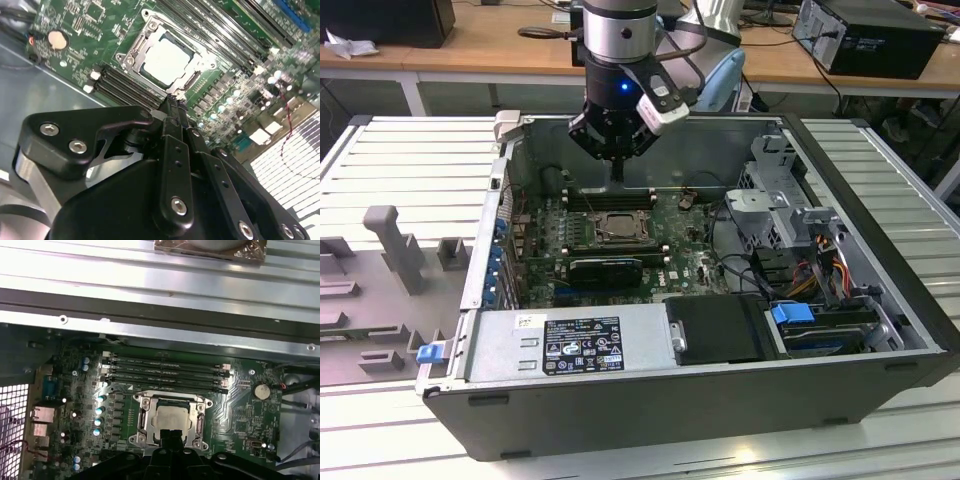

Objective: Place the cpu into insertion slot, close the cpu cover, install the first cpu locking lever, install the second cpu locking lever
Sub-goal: 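Install the first cpu locking lever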

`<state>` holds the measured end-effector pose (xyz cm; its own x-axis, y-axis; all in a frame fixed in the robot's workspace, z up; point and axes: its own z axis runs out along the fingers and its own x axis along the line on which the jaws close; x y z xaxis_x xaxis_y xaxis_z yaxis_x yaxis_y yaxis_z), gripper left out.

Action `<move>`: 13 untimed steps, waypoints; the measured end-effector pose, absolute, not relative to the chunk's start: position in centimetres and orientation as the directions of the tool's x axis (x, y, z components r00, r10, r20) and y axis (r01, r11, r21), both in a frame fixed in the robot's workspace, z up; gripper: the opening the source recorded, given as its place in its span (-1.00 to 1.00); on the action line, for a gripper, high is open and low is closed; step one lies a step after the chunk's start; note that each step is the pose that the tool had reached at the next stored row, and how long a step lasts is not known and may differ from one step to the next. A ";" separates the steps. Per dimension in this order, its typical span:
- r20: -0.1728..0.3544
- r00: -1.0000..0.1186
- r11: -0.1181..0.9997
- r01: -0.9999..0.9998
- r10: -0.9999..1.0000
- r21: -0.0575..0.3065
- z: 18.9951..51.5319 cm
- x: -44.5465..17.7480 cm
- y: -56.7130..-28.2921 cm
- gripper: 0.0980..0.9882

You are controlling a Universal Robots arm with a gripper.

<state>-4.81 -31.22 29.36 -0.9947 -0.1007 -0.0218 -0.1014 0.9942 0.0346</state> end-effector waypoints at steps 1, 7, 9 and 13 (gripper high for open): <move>-0.022 -0.995 0.994 -0.102 -0.102 0.035 29.4 -5.0 -31.2 -0.98; -0.033 -0.994 0.994 -0.103 -0.102 0.039 29.3 -7.4 -31.2 -0.98; -0.035 -0.994 0.994 -0.103 -0.102 0.039 29.2 -7.9 -31.2 -0.98; -0.035 -0.994 0.994 -0.103 -0.102 0.039 28.9 -8.7 -31.2 -0.98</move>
<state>-8.72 -31.21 28.86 -0.9942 -0.1020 -0.0348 -0.1033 0.9939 0.0390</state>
